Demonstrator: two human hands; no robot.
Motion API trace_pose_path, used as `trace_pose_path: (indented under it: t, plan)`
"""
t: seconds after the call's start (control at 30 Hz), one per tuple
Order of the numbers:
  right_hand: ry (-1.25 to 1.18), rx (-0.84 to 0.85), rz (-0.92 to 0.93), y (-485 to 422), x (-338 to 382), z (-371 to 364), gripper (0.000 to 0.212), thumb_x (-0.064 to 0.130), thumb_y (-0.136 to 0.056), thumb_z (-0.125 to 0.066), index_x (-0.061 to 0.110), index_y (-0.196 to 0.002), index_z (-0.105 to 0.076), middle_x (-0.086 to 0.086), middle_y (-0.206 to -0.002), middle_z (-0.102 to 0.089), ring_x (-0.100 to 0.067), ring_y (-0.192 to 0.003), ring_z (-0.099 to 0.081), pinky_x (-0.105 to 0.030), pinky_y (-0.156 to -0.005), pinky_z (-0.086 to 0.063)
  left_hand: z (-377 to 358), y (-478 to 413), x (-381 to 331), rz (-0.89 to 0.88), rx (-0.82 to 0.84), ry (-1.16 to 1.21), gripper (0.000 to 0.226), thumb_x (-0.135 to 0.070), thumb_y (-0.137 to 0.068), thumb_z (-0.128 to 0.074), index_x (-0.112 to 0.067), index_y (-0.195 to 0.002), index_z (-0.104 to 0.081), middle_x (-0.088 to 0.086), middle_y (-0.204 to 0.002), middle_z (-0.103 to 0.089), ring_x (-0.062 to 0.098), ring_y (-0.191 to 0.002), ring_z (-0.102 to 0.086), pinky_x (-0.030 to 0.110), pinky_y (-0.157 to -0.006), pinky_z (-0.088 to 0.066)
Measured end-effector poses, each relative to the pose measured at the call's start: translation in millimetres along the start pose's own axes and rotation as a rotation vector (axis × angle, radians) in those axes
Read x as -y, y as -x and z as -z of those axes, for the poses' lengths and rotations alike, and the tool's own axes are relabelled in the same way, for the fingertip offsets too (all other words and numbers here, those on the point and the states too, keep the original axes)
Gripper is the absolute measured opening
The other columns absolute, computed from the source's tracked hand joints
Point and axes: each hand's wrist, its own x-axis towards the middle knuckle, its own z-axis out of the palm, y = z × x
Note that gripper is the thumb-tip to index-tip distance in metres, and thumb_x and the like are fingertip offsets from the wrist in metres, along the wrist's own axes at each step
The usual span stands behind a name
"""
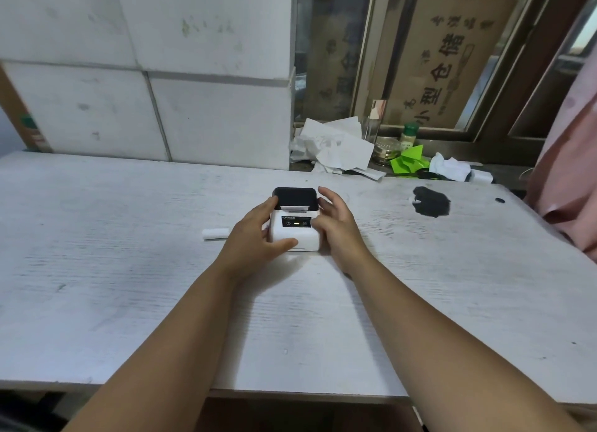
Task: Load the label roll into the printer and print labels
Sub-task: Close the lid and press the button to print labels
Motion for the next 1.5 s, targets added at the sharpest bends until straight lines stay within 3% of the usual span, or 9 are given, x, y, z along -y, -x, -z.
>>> trace_pose_path:
  t: [0.07,0.2,0.3,0.43,0.73,0.83,1.07,1.5]
  plan:
    - [0.0,0.027,0.021,-0.7,-2.9,1.5,0.06,-0.01,-0.083,-0.047,0.028,-0.13,-0.047,0.019,-0.112,-0.058,-0.01,-0.109,-0.058,-0.035,-0.096,-0.046,-0.4,-0.4,0.4,-0.007,0.008,-0.027,0.085,-0.015,-0.074,-0.078,-0.025,-0.147,-0.035,-0.011,-0.144,-0.042,0.001,-0.122,-0.047,0.023,-0.104,-0.042]
    - [0.036,0.04,0.077,-2.0,-8.4,2.4,0.06,-0.007,-0.085,-0.054,0.02,-0.138,-0.043,0.011,-0.119,-0.058,0.002,-0.105,-0.057,-0.02,-0.091,-0.046,-0.5,-1.2,1.0,-0.004,0.004,-0.07,0.087,-0.017,-0.073,-0.08,-0.025,-0.147,-0.034,-0.008,-0.145,-0.042,0.008,-0.124,-0.048,0.029,-0.103,-0.045]
    - [0.083,0.019,0.095,-4.0,-11.3,1.7,0.06,-0.005,-0.084,-0.056,0.02,-0.137,-0.044,0.011,-0.119,-0.058,0.006,-0.102,-0.057,-0.016,-0.087,-0.045,-1.0,-0.5,-0.1,-0.001,0.003,-0.063,0.088,-0.017,-0.073,-0.08,-0.024,-0.147,-0.033,-0.007,-0.146,-0.041,0.006,-0.12,-0.05,0.025,-0.101,-0.045]
    - [0.12,0.013,0.091,-5.7,-12.9,0.5,0.058,0.0,-0.084,-0.057,0.027,-0.134,-0.046,0.008,-0.122,-0.059,-0.002,-0.104,-0.059,-0.021,-0.087,-0.047,-0.5,0.3,-2.9,0.007,-0.002,-0.051,0.087,-0.015,-0.074,-0.079,-0.024,-0.147,-0.033,-0.01,-0.145,-0.04,0.002,-0.114,-0.049,0.018,-0.095,-0.044]
    - [0.021,0.047,0.025,-4.4,-2.4,-5.0,0.063,-0.01,-0.085,-0.046,0.027,-0.136,-0.039,0.004,-0.129,-0.052,-0.02,-0.112,-0.057,-0.035,-0.093,-0.047,-0.6,-0.5,-1.9,0.035,0.002,-0.047,0.089,-0.019,-0.073,-0.081,-0.025,-0.147,-0.033,-0.008,-0.147,-0.04,0.006,-0.12,-0.048,0.031,-0.104,-0.045]
    - [0.004,0.054,0.005,-3.4,2.2,-6.3,0.067,-0.012,-0.085,-0.043,0.026,-0.14,-0.034,0.002,-0.134,-0.05,-0.021,-0.11,-0.055,-0.034,-0.09,-0.046,-0.8,-1.0,-3.4,0.051,-0.016,-0.036,0.089,-0.018,-0.071,-0.082,-0.025,-0.146,-0.035,-0.008,-0.145,-0.042,0.004,-0.118,-0.049,0.028,-0.102,-0.045]
    - [0.017,0.075,-0.02,-2.0,4.5,-4.8,0.068,-0.011,-0.087,-0.043,0.028,-0.141,-0.029,0.003,-0.139,-0.047,-0.021,-0.115,-0.053,-0.044,-0.101,-0.043,-1.8,-0.4,-5.1,0.057,-0.028,-0.039,0.089,-0.018,-0.071,-0.082,-0.024,-0.146,-0.035,-0.007,-0.145,-0.043,0.008,-0.122,-0.05,0.031,-0.103,-0.046]
    - [-0.065,0.077,-0.003,-0.5,0.6,-4.1,0.066,-0.013,-0.086,-0.043,0.023,-0.14,-0.032,-0.004,-0.142,-0.047,-0.02,-0.11,-0.054,-0.026,-0.079,-0.047,-1.5,-0.6,-4.7,0.056,-0.019,-0.054,0.088,-0.018,-0.073,-0.081,-0.025,-0.147,-0.033,-0.007,-0.146,-0.041,0.008,-0.122,-0.048,0.024,-0.099,-0.045]
